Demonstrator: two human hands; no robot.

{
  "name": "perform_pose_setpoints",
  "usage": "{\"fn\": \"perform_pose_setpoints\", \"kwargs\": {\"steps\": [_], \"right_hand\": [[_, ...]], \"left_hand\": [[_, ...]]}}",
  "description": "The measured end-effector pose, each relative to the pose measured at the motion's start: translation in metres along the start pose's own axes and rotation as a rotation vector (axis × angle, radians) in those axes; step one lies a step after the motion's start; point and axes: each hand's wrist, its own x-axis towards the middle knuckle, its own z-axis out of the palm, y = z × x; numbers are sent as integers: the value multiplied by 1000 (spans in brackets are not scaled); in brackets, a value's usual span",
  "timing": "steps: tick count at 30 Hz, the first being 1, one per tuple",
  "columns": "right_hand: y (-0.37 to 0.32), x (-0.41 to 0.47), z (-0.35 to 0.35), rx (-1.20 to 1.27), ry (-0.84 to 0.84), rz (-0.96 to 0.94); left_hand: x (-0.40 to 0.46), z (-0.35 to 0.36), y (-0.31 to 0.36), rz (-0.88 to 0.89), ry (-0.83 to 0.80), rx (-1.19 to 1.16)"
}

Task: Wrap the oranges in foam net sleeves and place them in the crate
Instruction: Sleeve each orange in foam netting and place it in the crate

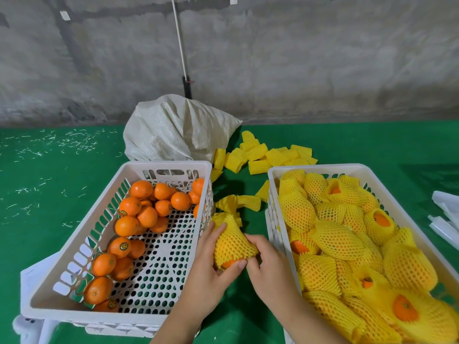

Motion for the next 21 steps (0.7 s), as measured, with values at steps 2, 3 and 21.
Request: {"fn": "perform_pose_setpoints", "kwargs": {"steps": [2, 3, 21], "right_hand": [[-1, 0, -2, -23, 105, -30], [-1, 0, -3, -40, 155, -78], [-4, -2, 7, -23, -168, 25]], "left_hand": [[0, 4, 3, -18, 41, -16], [1, 5, 3, -25, 73, -27], [3, -1, -7, -8, 30, 27]]}}
